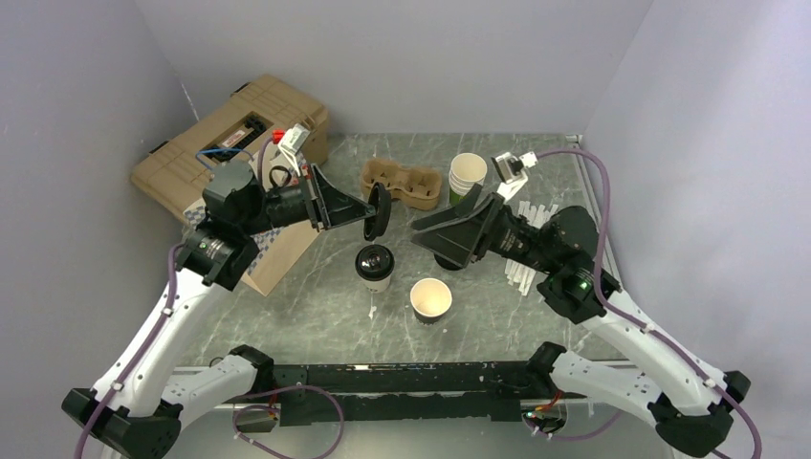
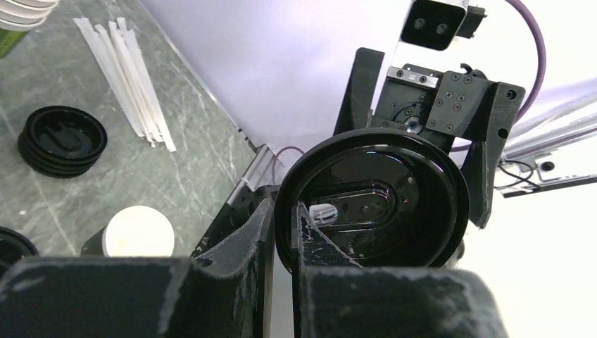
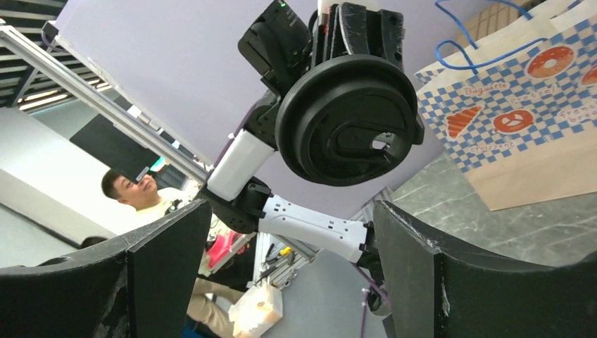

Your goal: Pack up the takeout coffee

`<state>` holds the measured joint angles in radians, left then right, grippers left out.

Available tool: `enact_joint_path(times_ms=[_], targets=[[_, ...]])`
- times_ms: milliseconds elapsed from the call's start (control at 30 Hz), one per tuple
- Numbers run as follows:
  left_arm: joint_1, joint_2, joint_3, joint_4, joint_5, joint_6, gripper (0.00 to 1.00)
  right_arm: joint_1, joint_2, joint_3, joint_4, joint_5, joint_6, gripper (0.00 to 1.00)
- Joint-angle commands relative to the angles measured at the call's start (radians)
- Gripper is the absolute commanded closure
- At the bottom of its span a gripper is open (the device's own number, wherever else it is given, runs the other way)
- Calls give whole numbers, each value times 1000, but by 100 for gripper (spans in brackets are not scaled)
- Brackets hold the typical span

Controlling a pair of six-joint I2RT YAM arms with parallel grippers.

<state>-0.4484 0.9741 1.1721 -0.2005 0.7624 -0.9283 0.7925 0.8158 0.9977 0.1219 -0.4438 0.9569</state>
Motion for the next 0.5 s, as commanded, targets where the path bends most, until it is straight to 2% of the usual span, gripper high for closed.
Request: enact_joint_path(times_ms=[0,200,467], targets=[[2,-23,-22,177,66,-99,100,49,47,59,104,48,15,10],[3,-36,-52,260,84,-151,100,91,78,63,126,113,7,9],[2,-49,-63,282,99,-171,100,129,126,85,171,148,18,8]])
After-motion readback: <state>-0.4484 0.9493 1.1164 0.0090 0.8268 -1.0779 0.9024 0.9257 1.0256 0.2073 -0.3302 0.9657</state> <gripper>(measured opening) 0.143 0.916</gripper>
